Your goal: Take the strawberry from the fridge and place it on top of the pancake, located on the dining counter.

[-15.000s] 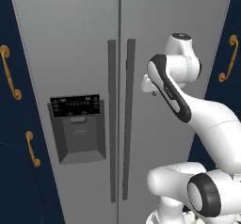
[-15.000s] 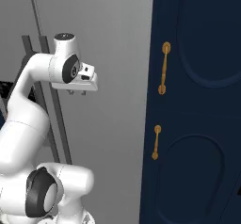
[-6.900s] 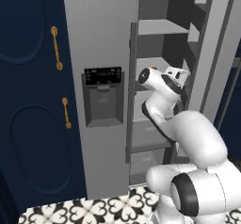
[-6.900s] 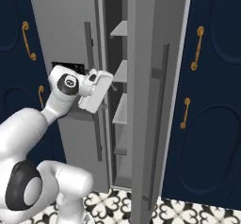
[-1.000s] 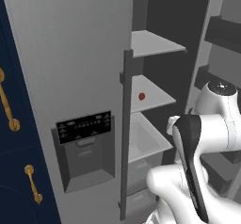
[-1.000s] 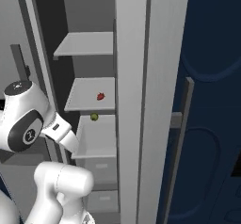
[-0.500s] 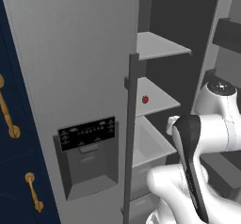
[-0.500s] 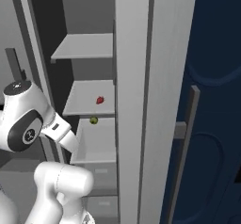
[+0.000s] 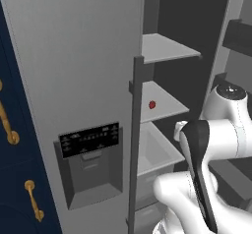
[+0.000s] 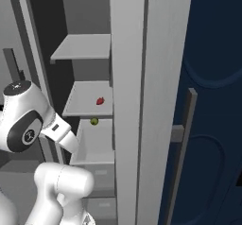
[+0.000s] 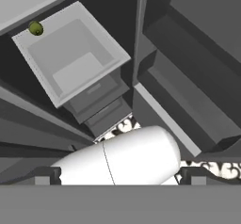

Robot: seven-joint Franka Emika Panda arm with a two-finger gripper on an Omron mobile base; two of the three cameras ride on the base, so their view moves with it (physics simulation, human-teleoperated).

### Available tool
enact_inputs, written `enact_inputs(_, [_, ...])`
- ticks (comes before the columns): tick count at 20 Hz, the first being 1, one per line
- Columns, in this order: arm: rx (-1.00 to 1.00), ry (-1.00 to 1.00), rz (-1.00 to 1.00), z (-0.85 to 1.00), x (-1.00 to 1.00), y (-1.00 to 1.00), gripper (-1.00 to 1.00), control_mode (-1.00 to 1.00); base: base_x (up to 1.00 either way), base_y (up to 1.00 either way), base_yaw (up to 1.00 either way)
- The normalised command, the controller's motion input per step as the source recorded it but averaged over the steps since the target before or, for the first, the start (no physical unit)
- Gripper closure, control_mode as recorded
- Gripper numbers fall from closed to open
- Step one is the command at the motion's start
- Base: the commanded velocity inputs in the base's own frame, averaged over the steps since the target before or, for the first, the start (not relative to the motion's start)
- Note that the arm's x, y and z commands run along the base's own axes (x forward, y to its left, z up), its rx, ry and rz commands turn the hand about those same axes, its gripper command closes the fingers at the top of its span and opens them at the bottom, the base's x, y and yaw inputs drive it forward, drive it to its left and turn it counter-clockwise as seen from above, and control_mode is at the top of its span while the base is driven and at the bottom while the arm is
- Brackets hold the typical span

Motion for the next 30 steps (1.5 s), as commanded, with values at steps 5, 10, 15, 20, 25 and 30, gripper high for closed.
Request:
enact_inputs(5, [0.00,0.00,0.00,0.00,0.00,0.00,-1.00,1.00,0.27,-0.40,0.04])
enact_inputs(10, [0.00,0.00,0.00,0.00,0.00,0.00,-1.00,1.00,0.16,-0.33,0.01])
enact_inputs(15, [0.00,0.00,0.00,0.00,0.00,0.00,-1.00,1.00,0.11,-0.20,0.01])
enact_inputs(20, [0.01,-0.09,0.08,-0.09,0.32,-0.01,-1.00,-1.00,0.04,-0.03,0.00])
enact_inputs(25, [0.01,-0.13,0.13,-0.08,0.87,-0.01,-1.00,-1.00,0.00,0.00,0.00])
enact_inputs(30, [0.00,-0.21,0.03,-0.10,1.00,0.00,-1.00,-1.00,0.00,0.00,0.00])
